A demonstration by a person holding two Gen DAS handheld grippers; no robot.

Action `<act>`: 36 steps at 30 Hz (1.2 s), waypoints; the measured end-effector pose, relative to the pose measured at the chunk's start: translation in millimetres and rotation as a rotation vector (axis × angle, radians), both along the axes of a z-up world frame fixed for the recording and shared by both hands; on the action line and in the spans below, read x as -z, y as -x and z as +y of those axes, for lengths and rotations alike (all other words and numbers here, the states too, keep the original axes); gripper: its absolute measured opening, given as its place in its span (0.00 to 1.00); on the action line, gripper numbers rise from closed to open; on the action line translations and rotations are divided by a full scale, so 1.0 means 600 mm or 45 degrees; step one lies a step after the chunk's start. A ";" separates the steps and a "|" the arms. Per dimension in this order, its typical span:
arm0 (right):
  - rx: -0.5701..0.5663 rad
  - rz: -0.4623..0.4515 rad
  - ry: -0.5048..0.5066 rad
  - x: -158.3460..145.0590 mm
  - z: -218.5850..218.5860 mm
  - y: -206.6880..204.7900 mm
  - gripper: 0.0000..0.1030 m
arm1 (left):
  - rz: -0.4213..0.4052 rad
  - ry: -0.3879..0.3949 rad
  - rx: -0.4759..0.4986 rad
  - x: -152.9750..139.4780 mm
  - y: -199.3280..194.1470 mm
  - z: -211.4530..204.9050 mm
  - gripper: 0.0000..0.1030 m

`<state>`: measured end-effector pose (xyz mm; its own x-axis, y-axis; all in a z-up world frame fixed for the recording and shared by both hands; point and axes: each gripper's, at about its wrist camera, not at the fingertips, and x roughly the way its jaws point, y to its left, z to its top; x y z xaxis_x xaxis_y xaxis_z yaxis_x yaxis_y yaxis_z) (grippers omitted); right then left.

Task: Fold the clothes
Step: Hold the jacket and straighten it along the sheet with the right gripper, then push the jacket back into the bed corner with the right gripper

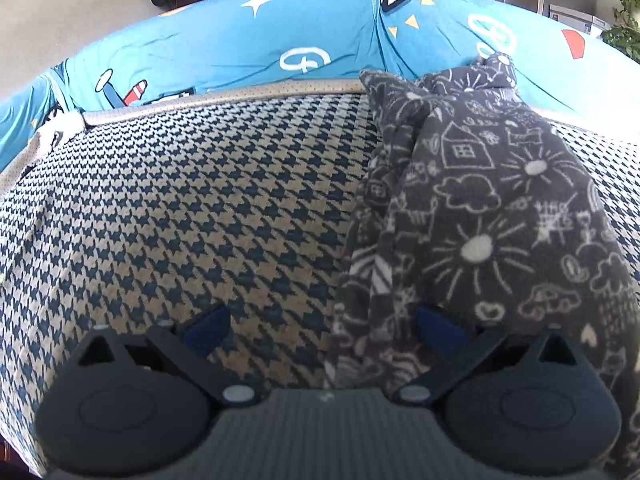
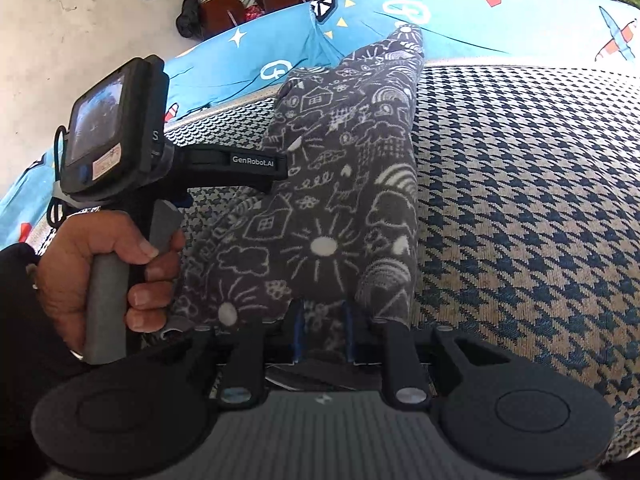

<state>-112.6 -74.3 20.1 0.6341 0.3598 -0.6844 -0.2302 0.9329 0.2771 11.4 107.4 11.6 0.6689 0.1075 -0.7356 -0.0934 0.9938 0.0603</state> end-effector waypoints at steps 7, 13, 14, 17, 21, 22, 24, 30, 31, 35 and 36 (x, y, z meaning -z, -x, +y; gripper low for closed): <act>-0.069 -0.054 -0.068 -0.022 -0.027 -0.032 0.30 | -0.082 0.061 0.021 -0.026 0.011 0.001 1.00; -0.026 -0.111 -0.119 -0.040 -0.062 -0.114 0.38 | -0.113 0.074 0.016 -0.048 0.003 -0.002 1.00; -0.016 -0.116 -0.125 -0.042 -0.069 -0.131 0.42 | -0.113 0.082 0.011 -0.053 -0.002 -0.001 1.00; 0.018 -0.089 -0.166 -0.041 -0.090 -0.189 0.43 | -0.102 0.095 -0.004 -0.063 -0.025 -0.005 1.00; 0.057 -0.064 -0.224 -0.040 -0.120 -0.255 0.44 | -0.097 0.092 -0.002 -0.073 -0.062 -0.025 1.00; 0.065 -0.063 -0.241 -0.040 -0.127 -0.270 0.44 | -0.095 0.085 0.004 -0.074 -0.072 -0.031 1.00; 0.080 -0.069 -0.269 -0.042 -0.138 -0.296 0.44 | -0.094 0.069 0.022 -0.075 -0.092 -0.044 1.00; 0.108 -0.069 -0.294 -0.035 -0.143 -0.364 0.45 | -0.111 -0.014 0.079 -0.068 -0.142 -0.076 1.00; 0.112 -0.061 -0.301 -0.031 -0.143 -0.374 0.45 | -0.113 -0.026 0.086 -0.066 -0.149 -0.079 1.00; 0.135 -0.026 -0.368 -0.016 -0.144 -0.409 0.49 | -0.087 -0.026 0.078 -0.052 -0.175 -0.081 1.00; 0.139 -0.019 -0.395 -0.012 -0.145 -0.416 0.50 | -0.077 -0.024 0.075 -0.047 -0.180 -0.081 1.00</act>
